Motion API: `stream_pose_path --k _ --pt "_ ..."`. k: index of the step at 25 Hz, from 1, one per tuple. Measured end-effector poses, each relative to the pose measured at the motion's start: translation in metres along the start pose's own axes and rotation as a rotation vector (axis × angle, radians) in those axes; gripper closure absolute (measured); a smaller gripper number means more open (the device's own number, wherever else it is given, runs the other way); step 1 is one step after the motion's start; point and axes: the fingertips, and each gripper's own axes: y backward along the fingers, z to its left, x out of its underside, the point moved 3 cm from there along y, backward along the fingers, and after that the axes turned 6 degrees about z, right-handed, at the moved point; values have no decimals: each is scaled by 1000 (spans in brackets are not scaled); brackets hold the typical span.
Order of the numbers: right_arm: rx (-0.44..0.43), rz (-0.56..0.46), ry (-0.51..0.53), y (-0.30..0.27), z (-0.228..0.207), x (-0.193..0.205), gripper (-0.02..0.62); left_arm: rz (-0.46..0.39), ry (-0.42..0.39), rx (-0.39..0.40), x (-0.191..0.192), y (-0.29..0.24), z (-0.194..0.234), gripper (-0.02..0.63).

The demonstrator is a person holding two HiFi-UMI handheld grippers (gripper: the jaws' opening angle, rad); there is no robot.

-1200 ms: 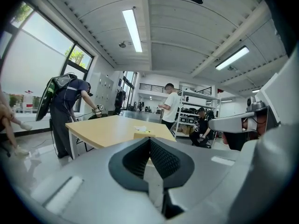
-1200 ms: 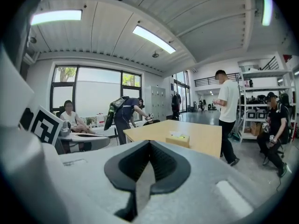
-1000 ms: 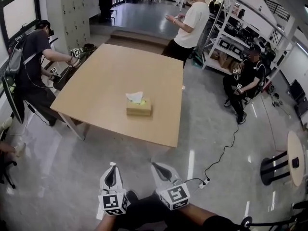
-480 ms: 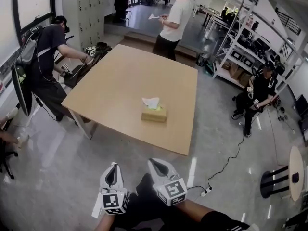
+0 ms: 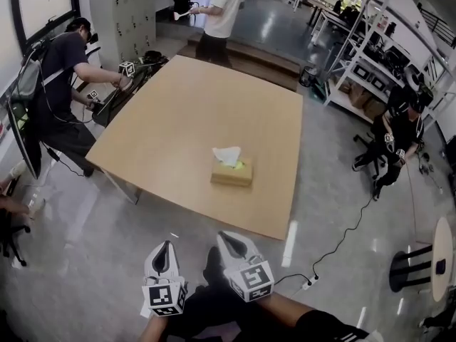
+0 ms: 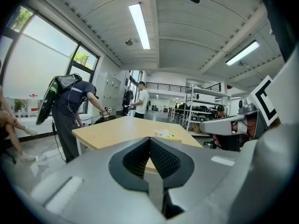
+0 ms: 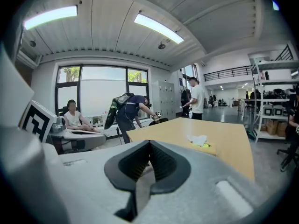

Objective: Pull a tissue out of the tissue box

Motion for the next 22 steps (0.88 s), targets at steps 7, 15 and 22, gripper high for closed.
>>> stream_pose_path --k 7,15,22 --pt "41 7 -84 -43 -66 -9 604 35 -60 21 -29 -74 -8 588" --pt "31 30 -132 -88 -118 -17 604 76 -136 67 -61 -152 -27 588" --pt "30 87 -120 -112 -158 -19 603 86 -165 83 -76 -195 -44 588"
